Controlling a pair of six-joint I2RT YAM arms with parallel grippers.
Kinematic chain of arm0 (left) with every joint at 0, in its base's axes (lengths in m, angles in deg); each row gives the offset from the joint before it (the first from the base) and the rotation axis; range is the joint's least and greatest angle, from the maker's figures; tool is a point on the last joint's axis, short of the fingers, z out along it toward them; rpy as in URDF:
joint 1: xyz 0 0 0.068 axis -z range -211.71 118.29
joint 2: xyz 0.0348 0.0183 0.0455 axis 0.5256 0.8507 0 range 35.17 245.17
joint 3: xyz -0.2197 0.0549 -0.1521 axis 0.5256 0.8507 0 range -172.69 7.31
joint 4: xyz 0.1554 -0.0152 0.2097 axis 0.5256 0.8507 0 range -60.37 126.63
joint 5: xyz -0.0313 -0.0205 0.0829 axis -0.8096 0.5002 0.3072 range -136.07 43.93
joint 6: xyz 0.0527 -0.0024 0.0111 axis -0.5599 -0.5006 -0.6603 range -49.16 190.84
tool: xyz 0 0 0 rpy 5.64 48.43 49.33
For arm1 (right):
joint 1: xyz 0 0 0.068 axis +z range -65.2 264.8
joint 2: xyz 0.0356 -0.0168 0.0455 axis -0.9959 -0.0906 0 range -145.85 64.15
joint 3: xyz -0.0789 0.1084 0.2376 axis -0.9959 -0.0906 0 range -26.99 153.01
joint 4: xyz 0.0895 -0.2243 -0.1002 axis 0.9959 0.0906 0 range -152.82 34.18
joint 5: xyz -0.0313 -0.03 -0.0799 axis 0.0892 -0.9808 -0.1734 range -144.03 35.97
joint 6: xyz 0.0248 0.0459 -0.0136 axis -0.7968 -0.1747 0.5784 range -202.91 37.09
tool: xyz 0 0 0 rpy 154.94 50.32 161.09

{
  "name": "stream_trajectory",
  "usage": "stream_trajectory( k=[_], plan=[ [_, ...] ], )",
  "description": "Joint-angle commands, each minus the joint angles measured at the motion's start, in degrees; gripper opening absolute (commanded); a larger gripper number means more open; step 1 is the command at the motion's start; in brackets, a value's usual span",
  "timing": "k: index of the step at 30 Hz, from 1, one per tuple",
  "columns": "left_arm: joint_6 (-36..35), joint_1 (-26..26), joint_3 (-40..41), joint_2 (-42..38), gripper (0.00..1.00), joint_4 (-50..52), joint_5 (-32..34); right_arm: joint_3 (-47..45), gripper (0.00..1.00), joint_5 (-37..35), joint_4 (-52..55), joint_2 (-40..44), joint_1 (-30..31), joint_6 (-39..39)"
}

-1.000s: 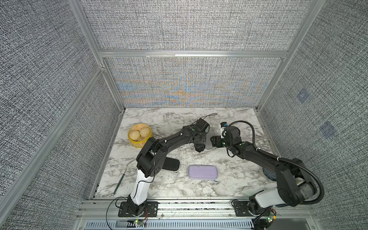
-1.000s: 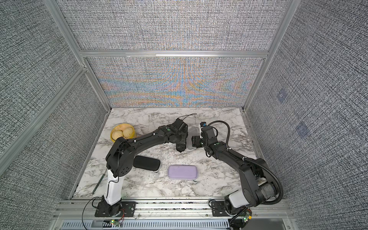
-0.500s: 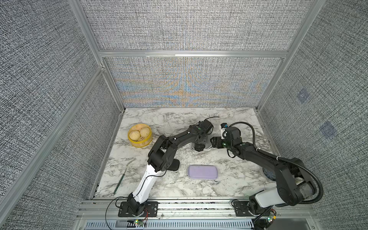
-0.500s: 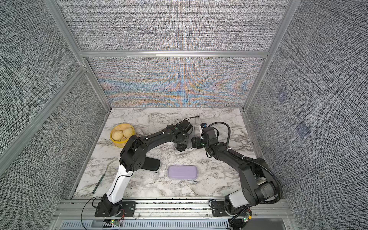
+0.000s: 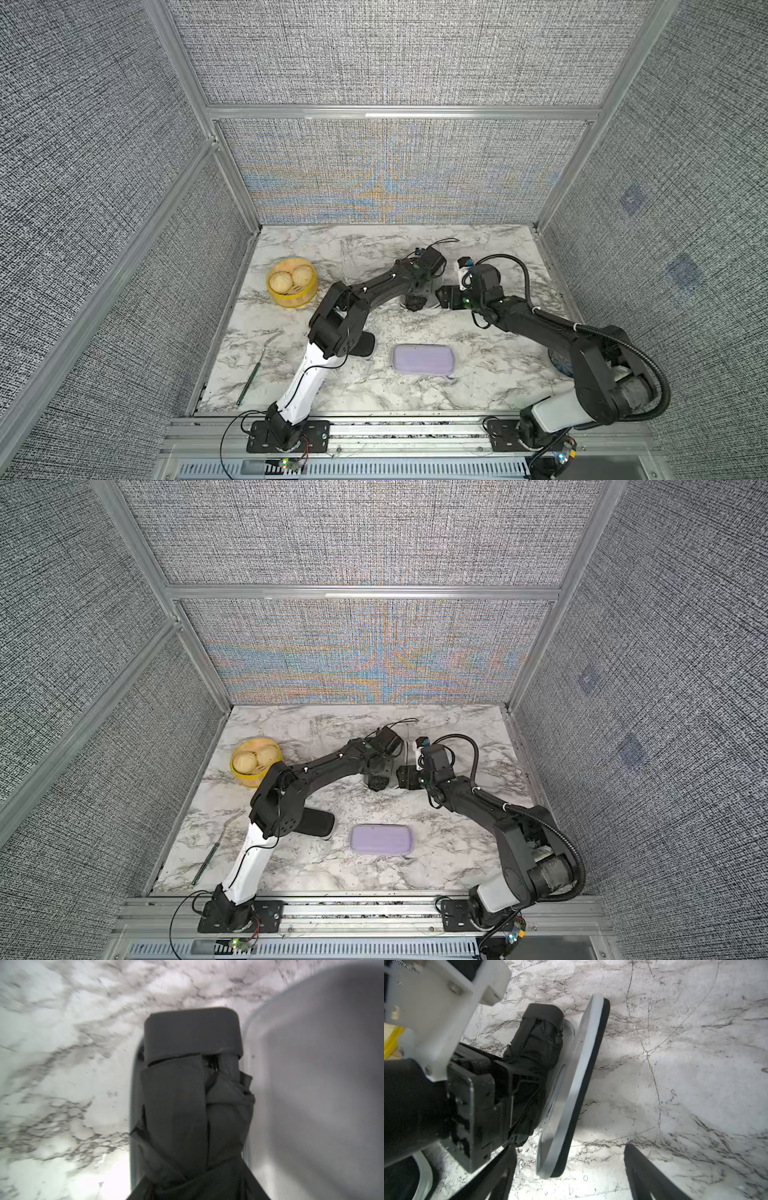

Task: Put umbrellas into zippered umbrella sleeves
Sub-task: Place the umbrella in the umbrella sleeve.

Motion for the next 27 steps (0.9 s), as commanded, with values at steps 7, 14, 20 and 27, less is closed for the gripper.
stream_trajectory(
  k=[7,14,20,27],
  plan=[
    [-0.65,0.02,0.18,2.48,0.32,-0.75,1.95,-0.05,0.85,4.81,-1.14,-0.19,-0.09,-0.43],
    [-3.43,0.12,5.81,-0.50,0.32,-3.55,0.26,1.12,0.85,5.79,-1.36,-1.61,-0.14,-1.24],
    [-3.55,0.00,11.46,-1.41,0.31,-4.94,-8.15,2.65,0.82,3.93,-1.04,-3.86,-0.16,-2.34],
    [-0.07,0.00,19.17,-4.69,0.27,-8.85,-9.87,4.15,0.73,3.23,-1.30,-7.06,-0.15,-2.74]
  ],
)
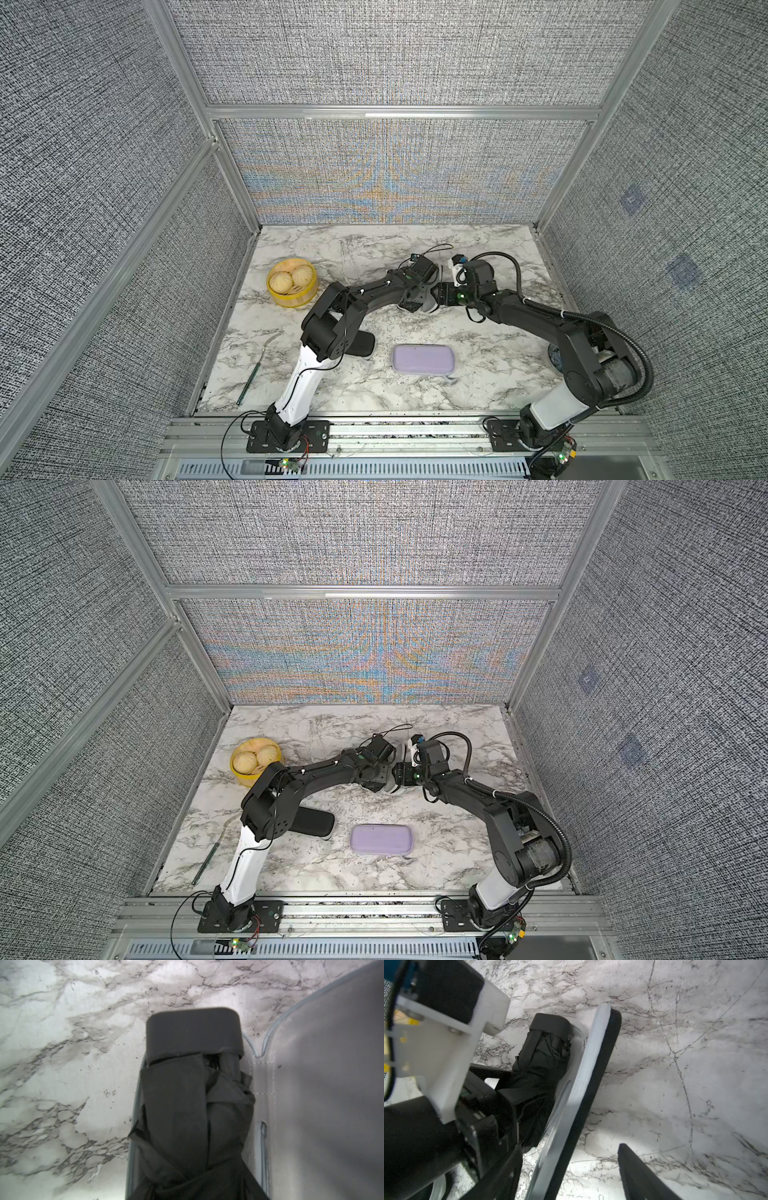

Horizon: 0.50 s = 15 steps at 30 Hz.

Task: Put umbrellas into zippered umbrella sleeves
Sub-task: Place the umbrella in the umbrella sleeve.

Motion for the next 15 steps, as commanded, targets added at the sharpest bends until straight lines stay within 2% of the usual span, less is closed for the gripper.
stream_trajectory(
  k=[1,5,15],
  plan=[
    [2.42,0.30,4.37,-0.91,0.27,4.95,-7.30,-0.31,0.71,-0.39,-2.08,-1.02,0.00,-0.83],
    [2.76,0.39,8.67,-3.50,0.27,2.97,-9.80,1.52,0.61,3.29,-3.13,-4.29,0.18,-0.70],
    [5.36,0.83,21.46,-12.97,0.27,-2.21,-12.55,4.21,0.52,3.39,-3.24,-7.31,5.06,1.13]
  ],
)
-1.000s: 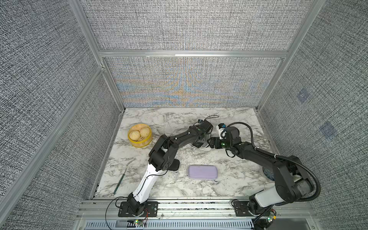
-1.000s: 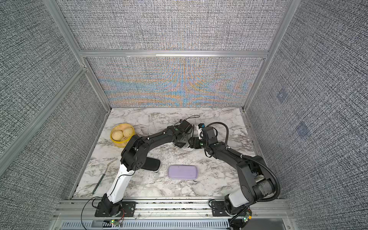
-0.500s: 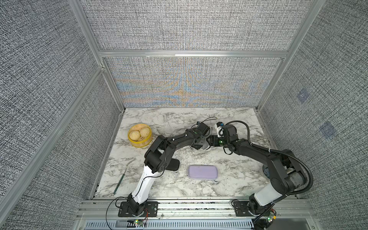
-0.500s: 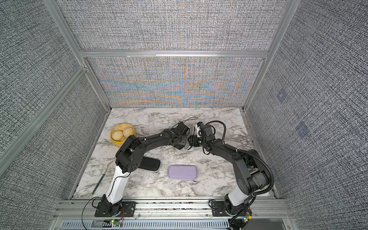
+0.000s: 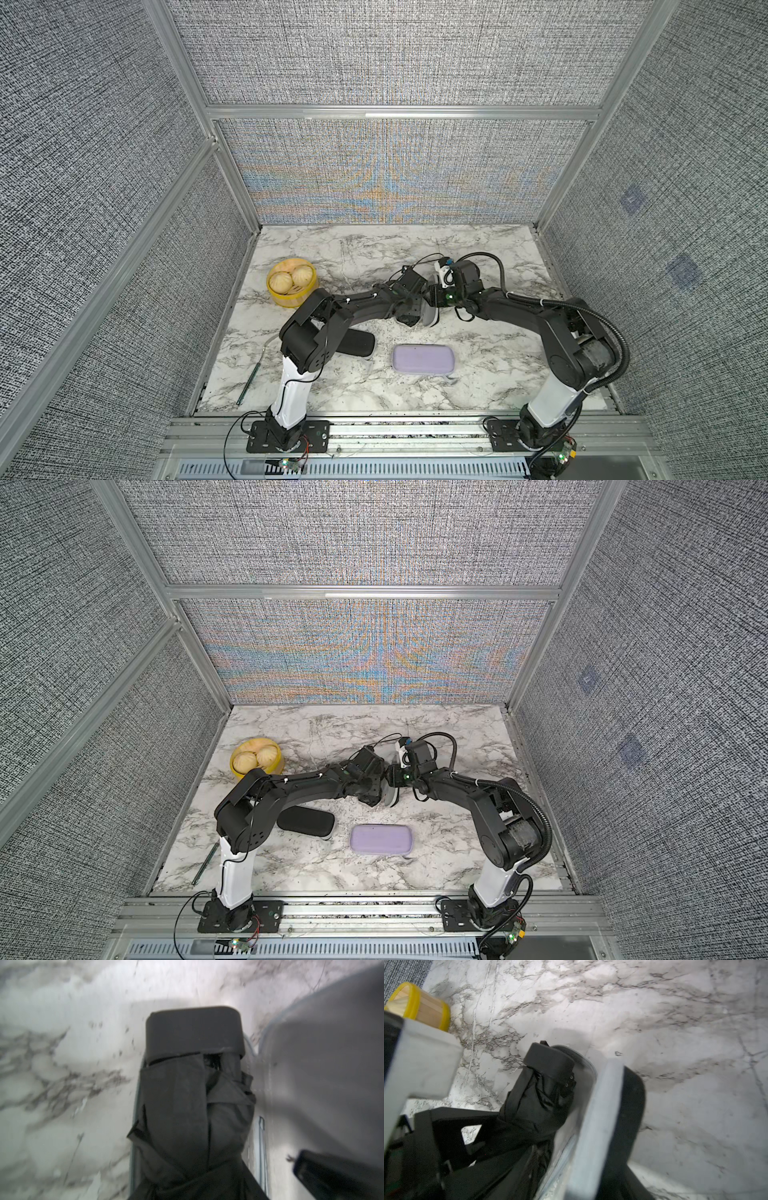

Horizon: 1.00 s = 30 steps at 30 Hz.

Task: Put umbrellas into zippered umbrella sleeves
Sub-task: Place the umbrella in the umbrella sleeve.

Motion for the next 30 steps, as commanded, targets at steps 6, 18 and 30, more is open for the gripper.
stream_trajectory(
  k=[6,18,30],
  plan=[
    [1.13,-0.22,4.87,-3.39,0.29,3.81,-5.52,1.20,0.48,0.54,-1.02,-0.93,1.30,2.33],
    [-0.71,-2.91,-0.42,-4.83,0.52,6.90,-8.83,4.38,0.40,-0.32,0.49,-2.42,-1.15,1.35],
    [-2.68,-6.27,-4.25,-3.84,0.65,9.96,-13.29,6.52,0.35,0.82,0.70,-6.92,-1.56,0.43]
  ],
)
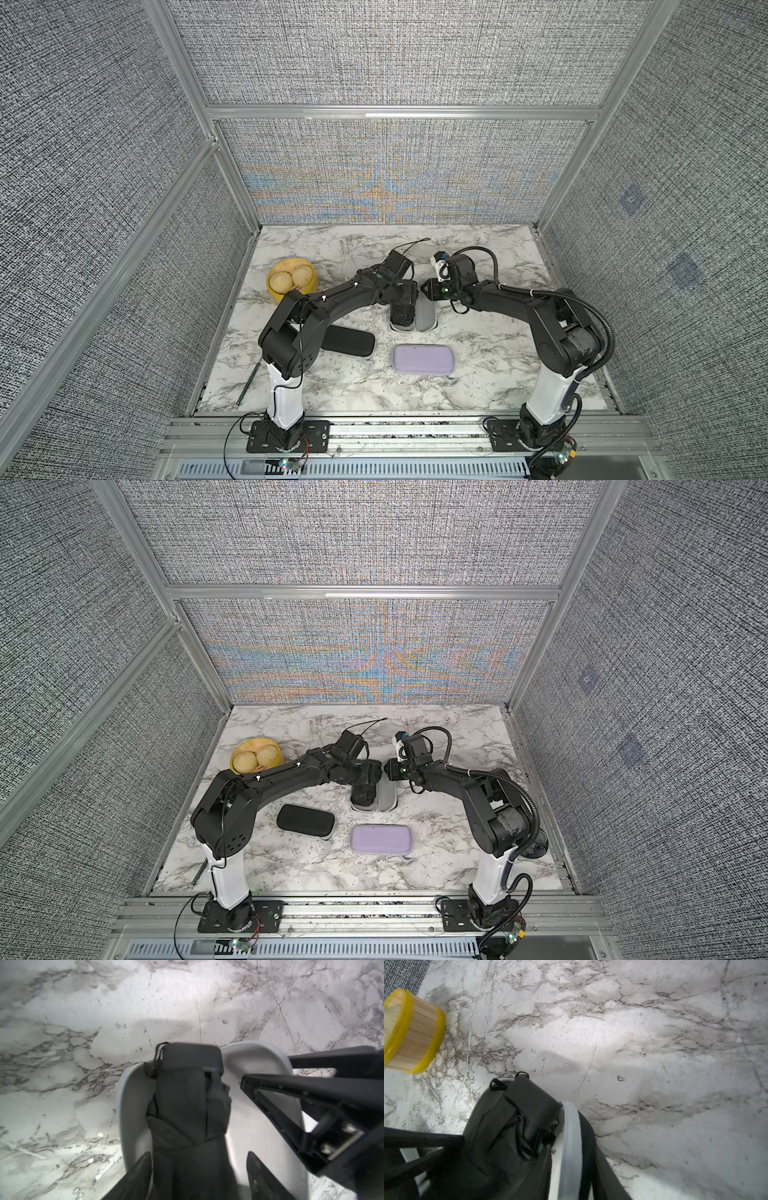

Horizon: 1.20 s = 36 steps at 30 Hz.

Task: Put umbrellas into zippered umbrella sleeves
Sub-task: Place the umbrella in the umbrella sleeve, then move the umbrella sleeve at the center of the board.

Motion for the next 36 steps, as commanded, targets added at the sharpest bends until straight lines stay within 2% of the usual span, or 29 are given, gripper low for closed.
stream_trajectory(
  k=[1,3,4,8,11,17,21,24,26,28,31,36],
  plan=[
    [-0.23,-0.55,1.82,2.08,0.62,-1.30,-3.33,0.66,0.35,0.46,0.22,-0.92,-0.16,-0.33],
    [0.25,-0.74,4.52,2.10,0.52,-4.23,-6.01,1.28,0.35,1.27,0.94,-1.05,-0.15,-0.12],
    [0.43,-0.74,5.58,1.50,0.50,-5.17,-6.33,1.45,0.35,1.52,1.22,-0.92,-0.15,-0.12],
    [-0.02,-0.74,6.78,-2.05,0.52,-4.34,-3.35,0.64,0.34,2.21,0.30,0.84,-0.09,-0.65],
    [-1.02,-0.74,5.31,-2.73,0.52,-3.17,-4.98,0.48,0.34,2.33,1.05,2.34,-0.03,-0.72],
    [-5.33,-1.82,-2.25,-2.29,0.55,1.53,-2.81,0.19,0.38,0.99,2.95,5.38,-0.05,-0.33],
    [-11.44,-3.08,-6.14,-0.03,0.57,3.04,-2.98,-1.06,0.44,0.40,4.09,7.97,-0.06,-0.13],
    [-12.36,-4.75,-7.78,1.83,0.55,5.05,-1.39,-1.94,0.46,0.48,4.23,8.50,-0.05,-0.36],
    [-12.01,-5.95,-7.89,3.04,0.54,2.86,-2.89,-2.59,0.46,0.91,3.23,8.46,-0.02,-1.12],
    [-15.70,-6.91,-9.91,6.63,0.53,2.18,-7.37,-2.79,0.46,2.17,2.56,8.14,0.27,-1.57],
    [-16.19,-7.45,-11.53,9.87,0.54,-0.44,-6.96,-4.37,0.47,2.33,2.23,7.45,0.93,-1.88],
    [-14.33,-8.60,-18.17,15.31,0.56,4.92,-8.71,-4.73,0.49,2.11,2.31,5.24,1.35,-2.05]
  ],
)
